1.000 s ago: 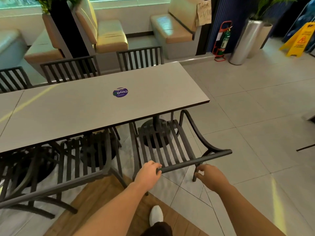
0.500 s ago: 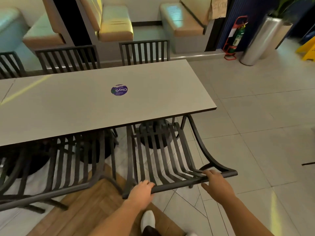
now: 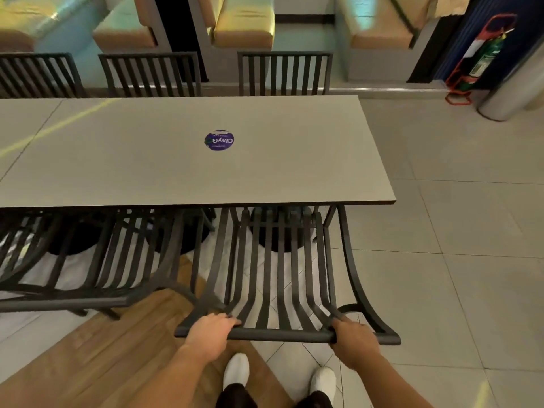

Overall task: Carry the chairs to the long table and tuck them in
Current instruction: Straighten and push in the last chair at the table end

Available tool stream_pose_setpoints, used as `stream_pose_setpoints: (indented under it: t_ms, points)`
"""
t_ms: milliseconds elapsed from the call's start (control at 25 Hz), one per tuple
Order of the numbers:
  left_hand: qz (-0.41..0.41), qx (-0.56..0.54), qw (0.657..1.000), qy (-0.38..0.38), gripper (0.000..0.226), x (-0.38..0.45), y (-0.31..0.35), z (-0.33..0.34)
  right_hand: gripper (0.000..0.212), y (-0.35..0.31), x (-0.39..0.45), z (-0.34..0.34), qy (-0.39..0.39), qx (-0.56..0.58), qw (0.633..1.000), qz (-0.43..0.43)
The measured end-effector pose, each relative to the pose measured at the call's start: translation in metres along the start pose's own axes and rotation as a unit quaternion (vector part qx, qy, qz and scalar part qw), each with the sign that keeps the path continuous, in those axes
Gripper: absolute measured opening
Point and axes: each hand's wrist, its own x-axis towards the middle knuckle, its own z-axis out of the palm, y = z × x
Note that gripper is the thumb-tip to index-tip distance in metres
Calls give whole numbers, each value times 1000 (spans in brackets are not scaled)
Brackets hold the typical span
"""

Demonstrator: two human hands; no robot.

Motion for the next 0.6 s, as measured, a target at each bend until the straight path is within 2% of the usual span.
stream_pose_setpoints:
  t_ms: [400,600]
  points:
    - [6,15,999,-31,65,50,-34,-43,25,-17,44,-8,30,10,999,5]
    - [-15,-8,1000,1,62,57,-29,-40,31,-17,58,-12,28,-26,999,26]
